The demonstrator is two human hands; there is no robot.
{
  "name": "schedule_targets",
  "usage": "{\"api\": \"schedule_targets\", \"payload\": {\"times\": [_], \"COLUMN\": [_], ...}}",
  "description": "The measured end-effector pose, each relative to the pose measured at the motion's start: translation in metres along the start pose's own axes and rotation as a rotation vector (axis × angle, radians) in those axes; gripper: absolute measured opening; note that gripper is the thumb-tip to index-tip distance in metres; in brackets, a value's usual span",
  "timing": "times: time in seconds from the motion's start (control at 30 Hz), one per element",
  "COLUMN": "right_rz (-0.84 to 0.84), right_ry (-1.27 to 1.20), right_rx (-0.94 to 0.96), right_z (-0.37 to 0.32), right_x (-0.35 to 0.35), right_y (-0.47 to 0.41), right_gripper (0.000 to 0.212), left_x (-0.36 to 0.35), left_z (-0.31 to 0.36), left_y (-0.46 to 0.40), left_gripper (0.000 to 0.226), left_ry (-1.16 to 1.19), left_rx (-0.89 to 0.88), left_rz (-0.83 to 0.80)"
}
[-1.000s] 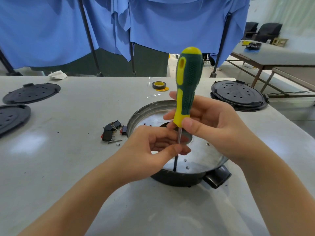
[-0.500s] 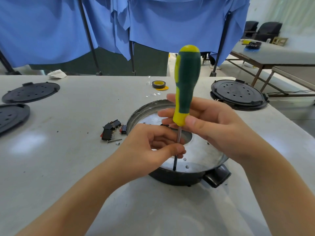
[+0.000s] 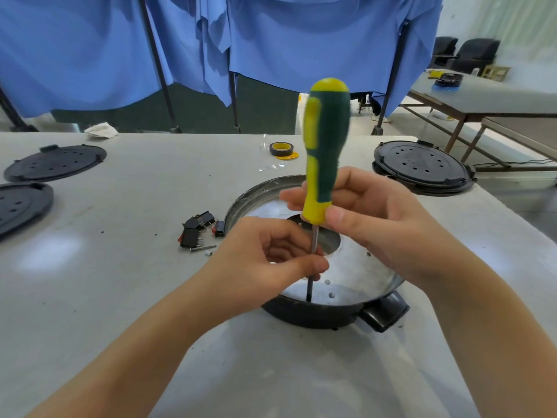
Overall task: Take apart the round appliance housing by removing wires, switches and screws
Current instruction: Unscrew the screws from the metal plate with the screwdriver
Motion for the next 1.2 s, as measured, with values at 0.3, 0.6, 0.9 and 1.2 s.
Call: {"api": "schedule_targets", "payload": {"times": [0.3, 0.6, 0.9, 1.2], "right_rz": [0.059, 0.115, 0.083, -0.010], "right_ry": [0.006, 0.057, 0.080, 0.081], "right_rx": [0.054, 0.077, -0.010, -0.011], "right_z": [-0.0019, -0.0035, 0.0013, 0.0008], "right_x": [0.0031, 0.0021, -0.0012, -0.0004], "right_y": [-0.0009, -0.0016, -0.0028, 0.0014], "right_gripper": [0.032, 0.039, 0.043, 0.033], "left_x": [-0.0030, -0.0015, 0.0021, -0.0017], "left_z": [-0.0005, -0.0024, -0.0005, 0.0006], "left_y": [0.0010, -0.0024, -0.0022, 0.0009], "left_gripper": [0.011, 0.014, 0.014, 0.009], "left_ry": [0.023, -0.026, -0.048, -0.050], "left_rx": [0.029, -0.029, -0.024, 0.012], "left_rz": [-0.081, 0.017, 0.068, -0.067]}}
Point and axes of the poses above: each hand's wrist, its own y-axis away from the middle knuckle, its own x-axis out of the back of the hand, z = x × y, the point moved 5 cm from there along -y, towards the middle knuckle, and after that the axes turned 8 degrees about y, right-handed, at the moved point
